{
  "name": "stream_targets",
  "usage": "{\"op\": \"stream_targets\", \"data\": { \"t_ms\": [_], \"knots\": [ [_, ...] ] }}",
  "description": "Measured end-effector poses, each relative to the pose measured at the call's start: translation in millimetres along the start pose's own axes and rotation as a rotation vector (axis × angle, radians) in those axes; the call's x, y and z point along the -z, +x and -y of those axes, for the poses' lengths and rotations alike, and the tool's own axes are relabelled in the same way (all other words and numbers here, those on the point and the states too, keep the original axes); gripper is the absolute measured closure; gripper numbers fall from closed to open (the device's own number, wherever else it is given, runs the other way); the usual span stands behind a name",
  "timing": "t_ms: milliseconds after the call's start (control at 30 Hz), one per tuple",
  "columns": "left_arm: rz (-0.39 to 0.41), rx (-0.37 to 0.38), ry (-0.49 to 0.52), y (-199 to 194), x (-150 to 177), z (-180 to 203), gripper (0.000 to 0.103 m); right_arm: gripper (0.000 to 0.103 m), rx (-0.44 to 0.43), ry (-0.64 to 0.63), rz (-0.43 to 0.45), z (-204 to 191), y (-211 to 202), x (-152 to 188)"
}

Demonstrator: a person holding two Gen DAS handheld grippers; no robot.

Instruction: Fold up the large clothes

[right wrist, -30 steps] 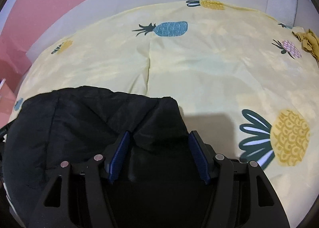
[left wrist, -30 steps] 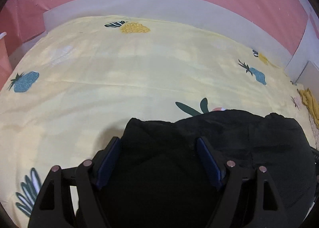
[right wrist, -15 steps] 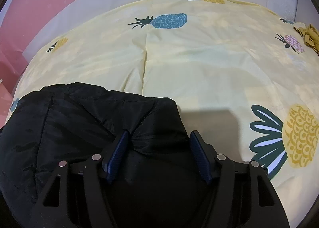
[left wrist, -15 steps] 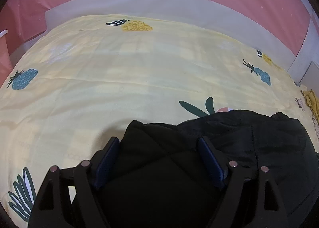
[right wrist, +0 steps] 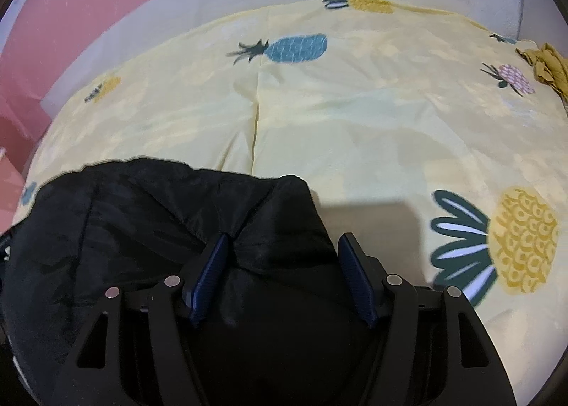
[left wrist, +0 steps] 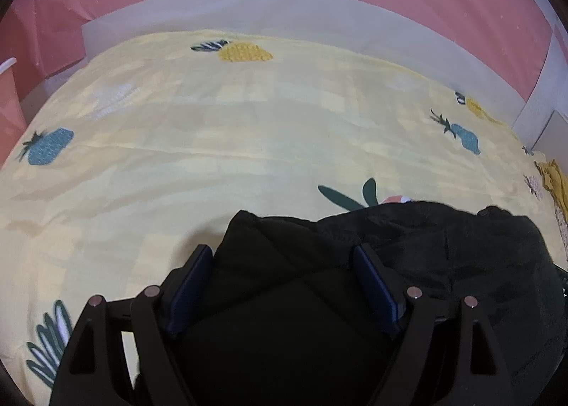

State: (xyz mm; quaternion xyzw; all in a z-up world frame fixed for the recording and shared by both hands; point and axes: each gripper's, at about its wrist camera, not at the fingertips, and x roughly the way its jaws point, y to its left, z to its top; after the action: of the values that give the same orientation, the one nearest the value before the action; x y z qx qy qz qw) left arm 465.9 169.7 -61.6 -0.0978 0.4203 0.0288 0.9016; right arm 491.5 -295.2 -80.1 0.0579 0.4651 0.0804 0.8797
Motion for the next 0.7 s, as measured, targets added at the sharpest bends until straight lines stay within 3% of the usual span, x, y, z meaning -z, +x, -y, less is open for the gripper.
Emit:
{"op": "stream_targets", "data": {
  "t_ms": [233,400,467,533,600,700],
  "knots": [
    [0.116,-0.003,0.014,-58.9,-20.2,-0.2,0.02,0.04,-0.006,-0.02,0.194,1.4,-82.7,-7.0],
    [0.195,0.159,0.071,-109.2,-17.0,45.0,0.02,0.04,-0.101,-0.131,0.212,-47.2,-104.9,7.1],
    [0.174,0.251,0.146,-114.2,-5.1,81.2,0.02,0.04,-0.132,-0.171,0.184,-70.1,-95.1,14.8],
    [0.142,0.297,0.225,-106.6,5.7,112.4,0.02,0.04,-0.159,-0.185,0.147,-82.7,-80.3,18.7],
    [0.107,0.276,0.29,-87.4,14.5,135.3,0.02,0.04,-0.118,-0.201,0.091,-91.0,-54.2,20.8],
    [-0.027,0.214,0.264,-35.7,20.8,139.8,0.02,0.04,-0.119,-0.16,0.051,-81.5,-27.0,19.2]
  ]
}}
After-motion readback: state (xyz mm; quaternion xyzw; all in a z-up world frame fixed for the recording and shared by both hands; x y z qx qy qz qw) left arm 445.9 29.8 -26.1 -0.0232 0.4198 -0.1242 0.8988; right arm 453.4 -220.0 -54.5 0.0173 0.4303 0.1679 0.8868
